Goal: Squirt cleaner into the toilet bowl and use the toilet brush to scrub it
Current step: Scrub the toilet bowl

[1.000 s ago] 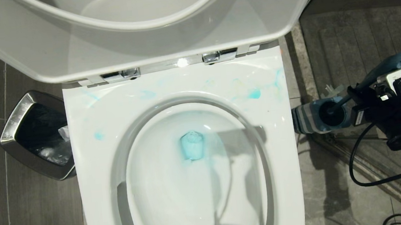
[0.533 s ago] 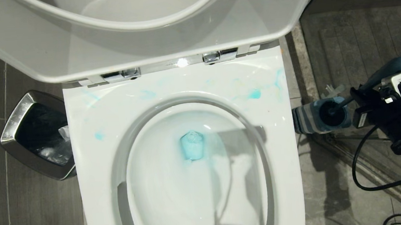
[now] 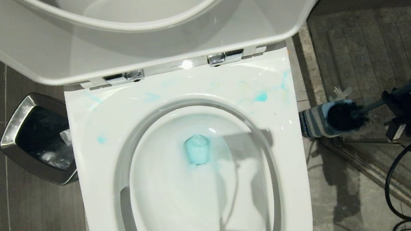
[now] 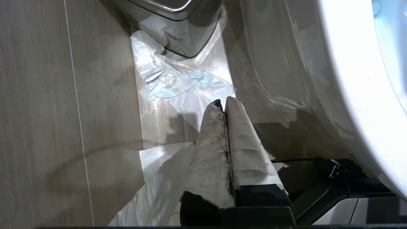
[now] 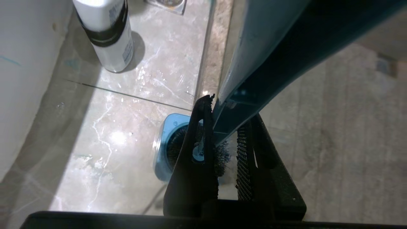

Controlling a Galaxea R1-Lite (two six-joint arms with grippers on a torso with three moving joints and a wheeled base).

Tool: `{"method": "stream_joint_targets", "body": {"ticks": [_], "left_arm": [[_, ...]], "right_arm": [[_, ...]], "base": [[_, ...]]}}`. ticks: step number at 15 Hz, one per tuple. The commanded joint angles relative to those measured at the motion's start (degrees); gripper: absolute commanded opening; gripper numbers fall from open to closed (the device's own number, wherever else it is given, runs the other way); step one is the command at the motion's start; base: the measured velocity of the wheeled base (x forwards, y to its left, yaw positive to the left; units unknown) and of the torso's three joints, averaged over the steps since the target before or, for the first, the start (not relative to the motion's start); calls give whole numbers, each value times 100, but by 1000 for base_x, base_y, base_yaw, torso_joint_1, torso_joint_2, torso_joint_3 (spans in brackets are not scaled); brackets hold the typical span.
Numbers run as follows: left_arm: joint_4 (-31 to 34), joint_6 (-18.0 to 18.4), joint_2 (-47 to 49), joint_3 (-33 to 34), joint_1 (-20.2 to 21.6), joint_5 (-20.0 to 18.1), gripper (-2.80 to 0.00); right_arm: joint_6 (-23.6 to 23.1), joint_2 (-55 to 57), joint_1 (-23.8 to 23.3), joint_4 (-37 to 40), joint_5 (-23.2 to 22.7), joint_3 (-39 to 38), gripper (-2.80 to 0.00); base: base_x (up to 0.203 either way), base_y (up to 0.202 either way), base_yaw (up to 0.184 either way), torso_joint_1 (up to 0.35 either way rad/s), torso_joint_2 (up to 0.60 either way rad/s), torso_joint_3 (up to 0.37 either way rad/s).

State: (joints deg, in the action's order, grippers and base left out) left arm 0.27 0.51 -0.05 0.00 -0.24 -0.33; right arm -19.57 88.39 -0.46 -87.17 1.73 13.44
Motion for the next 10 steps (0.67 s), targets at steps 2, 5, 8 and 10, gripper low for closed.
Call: {"method": "stream_joint_targets", "body": {"ticks": [2, 5, 8, 10], "left_arm": [[0, 2, 5, 0, -2, -2, -280], [0, 2, 5, 0, -2, -2, -280], [0, 2, 5, 0, -2, -2, -280], [0, 2, 5, 0, -2, -2, -280]], "right_arm": [[22, -974, 2, -34, -21, -399, -280], [123, -1817, 10, 953, -68, -236, -280], [387, -2380, 18, 2649, -128, 686, -280], [575, -2607, 27, 3492, -333, 1279, -280]], "base": [[0, 0, 0, 0, 0, 0], [0, 0, 0, 0, 0, 0], [0, 0, 0, 0, 0, 0], [0, 0, 0, 0, 0, 0]]}}
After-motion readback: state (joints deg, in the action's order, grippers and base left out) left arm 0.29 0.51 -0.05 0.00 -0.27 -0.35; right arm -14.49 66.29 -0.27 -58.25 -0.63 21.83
